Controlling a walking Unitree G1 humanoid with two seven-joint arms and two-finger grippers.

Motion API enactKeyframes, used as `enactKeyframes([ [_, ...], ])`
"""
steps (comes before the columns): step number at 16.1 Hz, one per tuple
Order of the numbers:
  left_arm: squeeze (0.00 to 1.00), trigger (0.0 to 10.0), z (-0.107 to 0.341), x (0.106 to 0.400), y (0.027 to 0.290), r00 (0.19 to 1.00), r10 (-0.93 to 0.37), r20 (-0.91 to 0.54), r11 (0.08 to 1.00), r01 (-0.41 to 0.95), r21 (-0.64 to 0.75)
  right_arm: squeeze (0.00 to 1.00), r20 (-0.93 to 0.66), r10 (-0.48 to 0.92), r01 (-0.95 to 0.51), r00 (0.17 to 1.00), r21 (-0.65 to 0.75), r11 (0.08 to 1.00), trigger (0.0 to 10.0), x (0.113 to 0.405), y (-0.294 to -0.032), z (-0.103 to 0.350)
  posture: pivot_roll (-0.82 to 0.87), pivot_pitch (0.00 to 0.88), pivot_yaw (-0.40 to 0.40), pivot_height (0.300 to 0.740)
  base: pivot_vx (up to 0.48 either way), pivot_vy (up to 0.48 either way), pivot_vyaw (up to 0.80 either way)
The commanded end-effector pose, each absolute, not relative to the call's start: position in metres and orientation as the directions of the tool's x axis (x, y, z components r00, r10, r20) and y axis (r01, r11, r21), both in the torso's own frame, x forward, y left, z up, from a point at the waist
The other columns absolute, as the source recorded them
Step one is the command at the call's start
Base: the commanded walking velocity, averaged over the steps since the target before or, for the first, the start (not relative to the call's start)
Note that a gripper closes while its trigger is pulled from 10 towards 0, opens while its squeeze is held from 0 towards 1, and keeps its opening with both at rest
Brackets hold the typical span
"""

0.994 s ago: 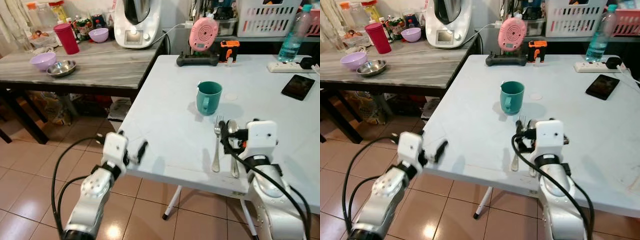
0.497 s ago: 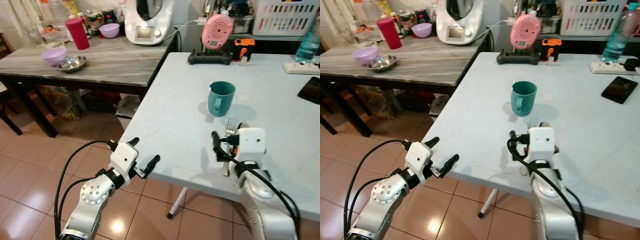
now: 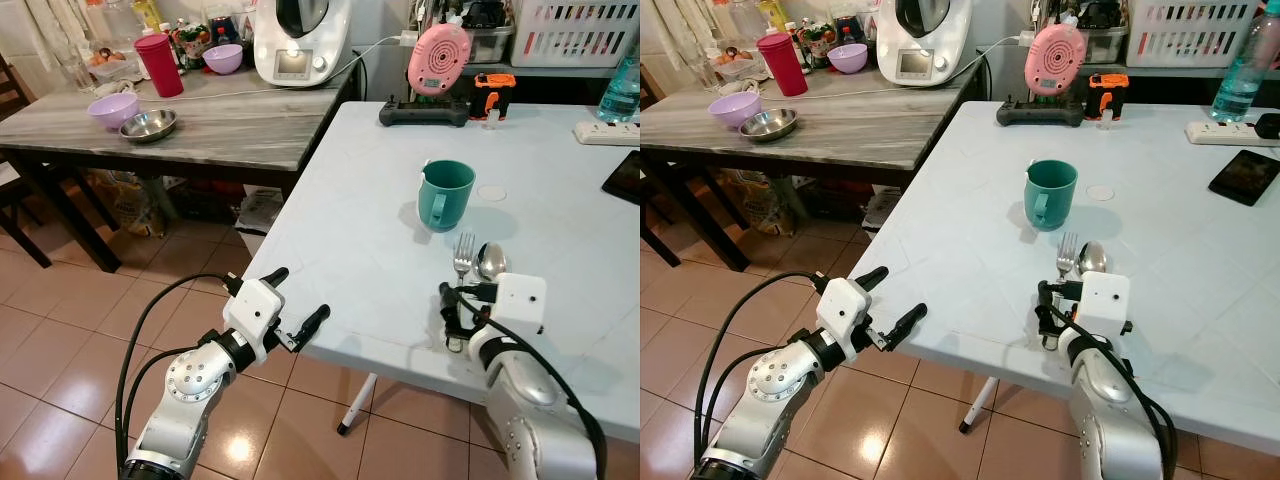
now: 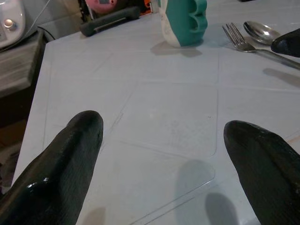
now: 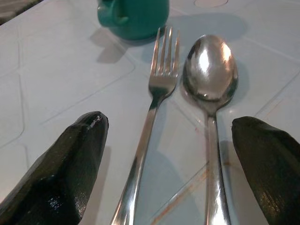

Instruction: Setting the table

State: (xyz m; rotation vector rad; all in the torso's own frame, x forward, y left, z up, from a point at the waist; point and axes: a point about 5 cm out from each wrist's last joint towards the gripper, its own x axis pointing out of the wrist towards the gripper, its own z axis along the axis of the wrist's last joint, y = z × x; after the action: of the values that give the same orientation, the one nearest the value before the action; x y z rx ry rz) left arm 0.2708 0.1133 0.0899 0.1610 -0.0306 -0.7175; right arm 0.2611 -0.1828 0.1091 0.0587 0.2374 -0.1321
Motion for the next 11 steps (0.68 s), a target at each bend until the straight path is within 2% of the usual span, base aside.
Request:
enactKeyframes([
  [1,0.00,10.0,0.098,0.272,0.116,0.754,-0.657,-0.005,0.743,0.648,0.167,0.00,-0.251,-0.116,0.133,0.961,0.052,0.990,10.0,0.265,-0.179,0.109,-0.34,0.019,0.111,0.740,0.000,0.000,0.00],
  [5,0.00,10.0,0.099,0.269,0.114,0.685,-0.728,-0.029,0.672,0.721,0.167,0.00,-0.240,-0.111,0.130,0.964,0.065,0.989,10.0,0.275,-0.172,0.116,-0.34,0.027,0.116,0.740,0.000,0.000,0.00],
  [9,0.00,10.0,0.096,0.265,0.111,0.656,-0.754,-0.048,0.643,0.750,0.155,0.00,-0.266,-0.125,0.148,0.956,0.068,0.987,10.0,0.279,-0.172,0.113,-0.34,0.030,0.124,0.740,0.000,0.000,0.00],
  [10,0.00,10.0,0.095,0.263,0.108,0.636,-0.769,-0.053,0.624,0.767,0.147,0.00,-0.272,-0.126,0.149,0.954,0.065,0.987,8.5,0.281,-0.171,0.113,-0.34,0.033,0.125,0.740,0.000,0.000,0.00],
  [11,0.00,10.0,0.093,0.259,0.104,0.604,-0.795,-0.061,0.592,0.794,0.137,0.00,-0.290,-0.121,0.143,0.949,0.057,0.988,2.9,0.283,-0.168,0.111,-0.34,0.033,0.123,0.740,0.000,0.000,0.00],
])
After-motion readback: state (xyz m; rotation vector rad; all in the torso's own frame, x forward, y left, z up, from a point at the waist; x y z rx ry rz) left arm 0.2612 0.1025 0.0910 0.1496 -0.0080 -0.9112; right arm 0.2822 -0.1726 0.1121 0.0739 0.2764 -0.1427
